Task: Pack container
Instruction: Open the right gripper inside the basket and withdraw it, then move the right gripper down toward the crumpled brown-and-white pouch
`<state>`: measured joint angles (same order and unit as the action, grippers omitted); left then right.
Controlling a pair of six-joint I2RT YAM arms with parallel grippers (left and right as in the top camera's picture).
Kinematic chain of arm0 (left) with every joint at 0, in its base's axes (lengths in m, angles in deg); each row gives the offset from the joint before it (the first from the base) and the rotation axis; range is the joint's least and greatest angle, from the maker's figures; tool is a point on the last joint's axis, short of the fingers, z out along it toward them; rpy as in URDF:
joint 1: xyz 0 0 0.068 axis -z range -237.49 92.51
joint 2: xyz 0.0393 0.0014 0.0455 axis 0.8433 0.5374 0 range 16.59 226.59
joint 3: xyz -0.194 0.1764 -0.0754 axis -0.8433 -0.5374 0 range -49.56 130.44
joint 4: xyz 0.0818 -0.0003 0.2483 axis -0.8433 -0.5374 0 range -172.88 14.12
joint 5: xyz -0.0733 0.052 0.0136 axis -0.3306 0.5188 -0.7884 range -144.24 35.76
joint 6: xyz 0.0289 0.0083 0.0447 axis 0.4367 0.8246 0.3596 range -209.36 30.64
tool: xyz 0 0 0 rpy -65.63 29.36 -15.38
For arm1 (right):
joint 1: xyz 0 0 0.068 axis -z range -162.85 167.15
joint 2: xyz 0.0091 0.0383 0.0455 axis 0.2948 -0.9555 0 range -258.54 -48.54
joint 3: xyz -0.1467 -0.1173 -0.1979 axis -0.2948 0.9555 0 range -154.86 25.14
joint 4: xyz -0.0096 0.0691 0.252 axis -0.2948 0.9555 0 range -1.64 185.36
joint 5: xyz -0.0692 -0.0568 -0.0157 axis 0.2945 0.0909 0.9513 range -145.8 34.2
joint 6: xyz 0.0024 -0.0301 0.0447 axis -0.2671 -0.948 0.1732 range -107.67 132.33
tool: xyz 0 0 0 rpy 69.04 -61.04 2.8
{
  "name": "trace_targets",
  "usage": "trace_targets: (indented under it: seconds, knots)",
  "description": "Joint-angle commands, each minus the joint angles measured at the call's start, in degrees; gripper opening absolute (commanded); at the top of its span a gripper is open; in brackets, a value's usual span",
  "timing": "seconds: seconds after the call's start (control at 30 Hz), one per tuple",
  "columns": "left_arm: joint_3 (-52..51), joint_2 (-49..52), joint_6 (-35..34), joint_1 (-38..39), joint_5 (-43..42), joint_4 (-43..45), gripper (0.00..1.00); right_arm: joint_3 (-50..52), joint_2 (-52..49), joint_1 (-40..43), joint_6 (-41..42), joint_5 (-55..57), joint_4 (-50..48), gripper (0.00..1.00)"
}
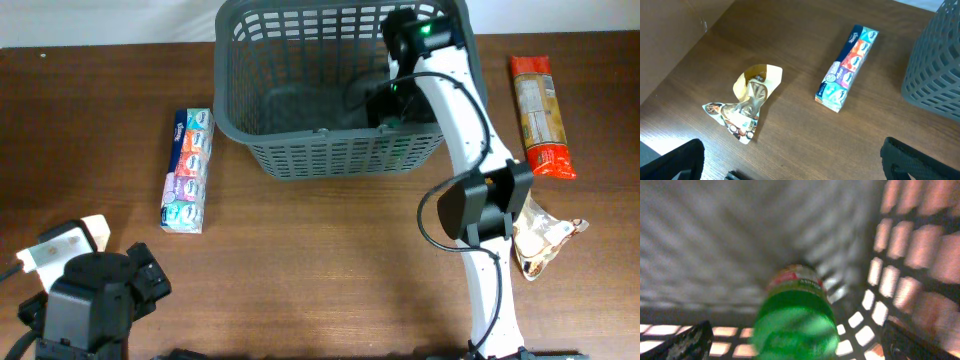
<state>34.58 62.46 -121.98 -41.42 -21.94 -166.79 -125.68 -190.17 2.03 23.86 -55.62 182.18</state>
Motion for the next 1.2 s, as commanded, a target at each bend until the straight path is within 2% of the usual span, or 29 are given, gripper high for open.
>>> trace_targets:
  seconds: [0.0,0.1,0.23,0.47,0.63,0.77,1.03,1.17]
  knots:
    - [-0.37,0.13,-0.55,-0.26,-0.2,-0.04,1.0,-14.58,1.77,0.07,-0.79,0.52,2.82,0.99]
    - [-0.37,0.13,-0.55,-0.26,-0.2,-0.04,1.0,-23.91,3.1,0.52,-0.52,-1.01,3.5,0.99]
    - [-0.37,0.13,-0.55,-0.26,-0.2,-0.07,1.0,-29.33,7.15,1.49,1.22,-0.74,3.5,0.99]
    - [-0.37,0.13,-0.55,-0.26,-0.2,-0.04,1.0,-29.11,20.26,8.52,8.15,1.99,3.52,0.99]
    - [-0.37,0.13,-0.55,-0.26,-0.2,-0.04,1.0,-26.45,29.53,13.55,8.92,1.62,3.52,0.99]
    - [-0.37,0.13,-0.55,-0.26,-0.2,-0.04,1.0,-17.73,37.35,16.24,8.92,2.36,3.52,0.99]
    - [-0.37,0.13,-0.55,-0.26,-0.2,-0.07,1.0,17.57,54.05,21.84,11.85,11.41,3.5,0.99]
    - [-0.37,0.13,-0.55,-0.26,-0.2,-0.07,1.0,30.42,57.77,25.11,5.57,13.97,2.73,0.99]
